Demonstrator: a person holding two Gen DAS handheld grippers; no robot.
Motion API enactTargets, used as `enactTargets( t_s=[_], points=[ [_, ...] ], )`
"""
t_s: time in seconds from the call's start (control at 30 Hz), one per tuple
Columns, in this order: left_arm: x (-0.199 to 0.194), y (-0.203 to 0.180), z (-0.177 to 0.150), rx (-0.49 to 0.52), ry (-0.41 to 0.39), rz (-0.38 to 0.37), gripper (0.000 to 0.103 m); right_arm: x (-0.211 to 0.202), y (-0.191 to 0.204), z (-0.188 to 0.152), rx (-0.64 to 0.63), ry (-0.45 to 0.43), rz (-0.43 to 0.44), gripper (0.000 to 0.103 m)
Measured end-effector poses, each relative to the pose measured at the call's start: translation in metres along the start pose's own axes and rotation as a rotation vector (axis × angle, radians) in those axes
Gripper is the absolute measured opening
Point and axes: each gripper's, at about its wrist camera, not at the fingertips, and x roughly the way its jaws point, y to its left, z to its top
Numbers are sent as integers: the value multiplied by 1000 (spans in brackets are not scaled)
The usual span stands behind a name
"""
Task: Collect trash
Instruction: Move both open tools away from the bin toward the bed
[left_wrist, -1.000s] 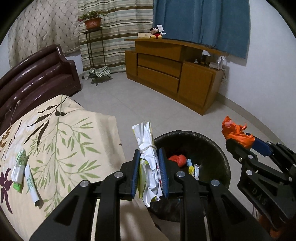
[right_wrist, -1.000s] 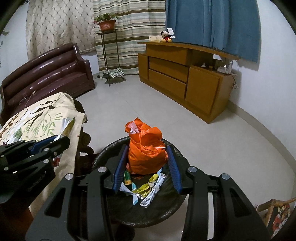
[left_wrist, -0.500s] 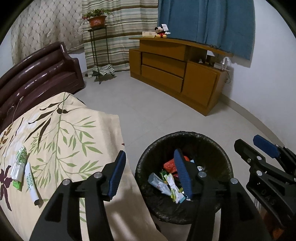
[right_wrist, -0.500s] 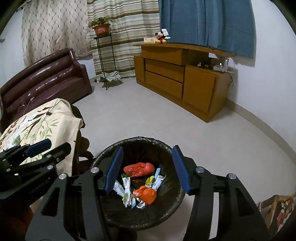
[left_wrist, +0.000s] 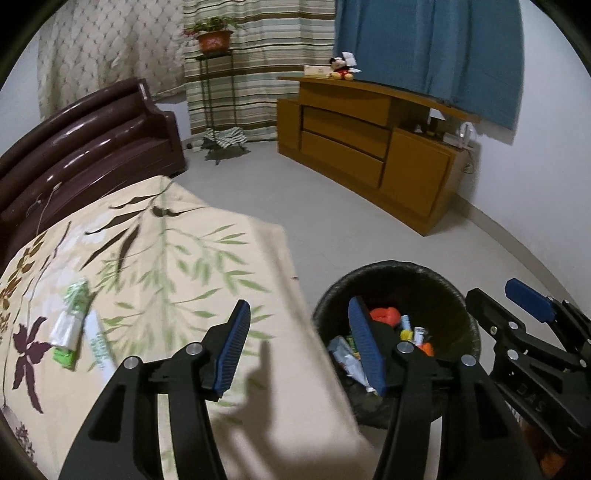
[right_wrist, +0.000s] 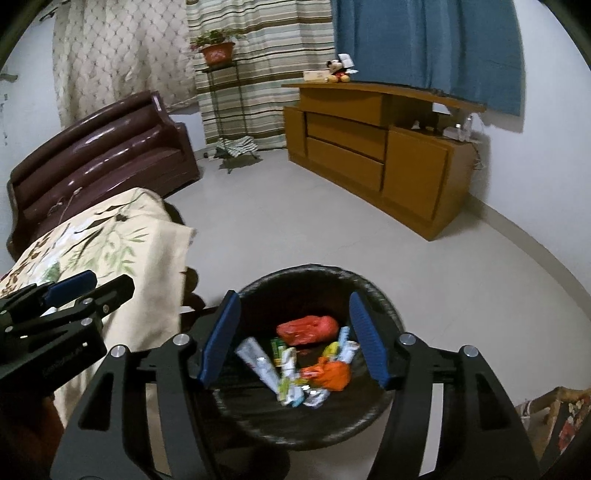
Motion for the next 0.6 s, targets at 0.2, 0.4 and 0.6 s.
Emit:
enactTargets(
  t_s=[0.2, 0.4, 0.6],
  points=[
    [-12, 43, -4, -39, -7, 69, 55, -1, 36, 2, -41, 6, 59, 60],
    [-24, 93, -8, -96, -11, 154, 55, -1, 70, 7, -68, 8, 114, 60],
    [-28, 138, -12, -148, -8, 224, 55, 2, 102, 9, -95, 20, 165, 60]
  ],
)
